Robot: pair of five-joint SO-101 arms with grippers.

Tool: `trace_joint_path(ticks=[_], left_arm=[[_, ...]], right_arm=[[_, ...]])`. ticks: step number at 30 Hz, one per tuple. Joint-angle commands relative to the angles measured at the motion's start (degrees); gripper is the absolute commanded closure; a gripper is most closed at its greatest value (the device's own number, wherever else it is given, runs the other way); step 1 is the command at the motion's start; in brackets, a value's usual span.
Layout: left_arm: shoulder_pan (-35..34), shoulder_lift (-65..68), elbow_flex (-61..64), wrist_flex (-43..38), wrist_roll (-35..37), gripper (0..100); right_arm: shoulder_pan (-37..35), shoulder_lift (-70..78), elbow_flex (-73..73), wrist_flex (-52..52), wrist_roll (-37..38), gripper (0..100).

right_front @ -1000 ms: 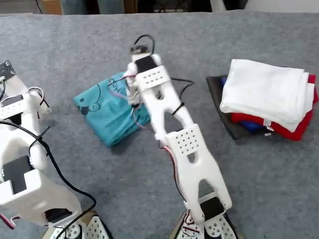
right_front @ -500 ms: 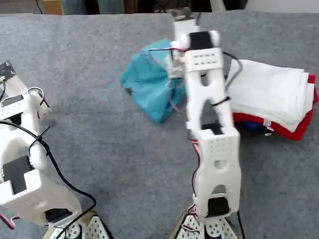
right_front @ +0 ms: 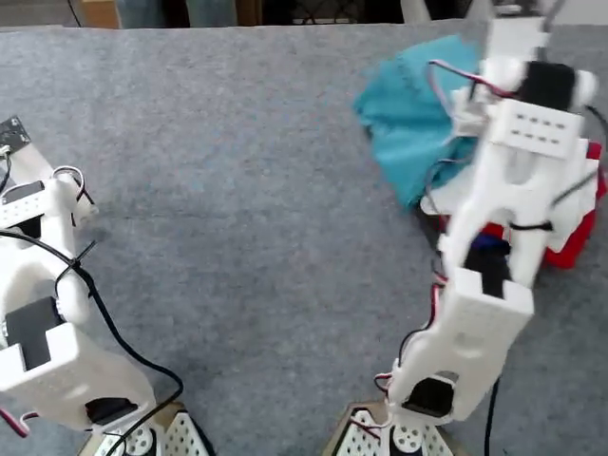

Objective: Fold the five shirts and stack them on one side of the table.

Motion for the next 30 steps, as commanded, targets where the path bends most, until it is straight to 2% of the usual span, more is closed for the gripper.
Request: trace_joint_path(ticks=[1, 9, 14, 17, 22, 24, 26, 30], left_arm=[[0.2, -0.1, -0.5, -0.8, -0.3, 97], [0.2, -0.1, -0.4, -0.8, -0.3, 97], [0.3, -0.1, -0.4, -0.8, -0.3, 97], [0.3, -0.1, -0.4, -0.8, -0.3, 97], [0.3, 0.2, 0.1, -1.1, -0.3, 97], [1.1, 1.2, 0.7, -1.3, -0.3, 97], [1.6, 2.0, 0.7, -0.9, -1.3, 97], [1.7, 2.7, 0.7, -0.8, -5.3, 97]], right_arm=[[6.1, -4.4, 0.0, 0.1, 0.8, 98.5], [17.9, -3.9, 3.4, 0.1, 3.2, 98.5], [21.0, -3.8, 8.4, -0.2, 3.6, 98.1], [21.6, -3.8, 11.9, -0.3, 3.4, 87.2], [22.6, -3.8, 12.7, -1.1, 1.2, 50.5], [22.7, -4.4, 12.6, -1.1, 1.2, 41.0], [22.9, -4.7, 10.4, -1.1, 0.7, 41.0], [23.8, -4.6, 3.6, -2.3, 0.7, 50.3]])
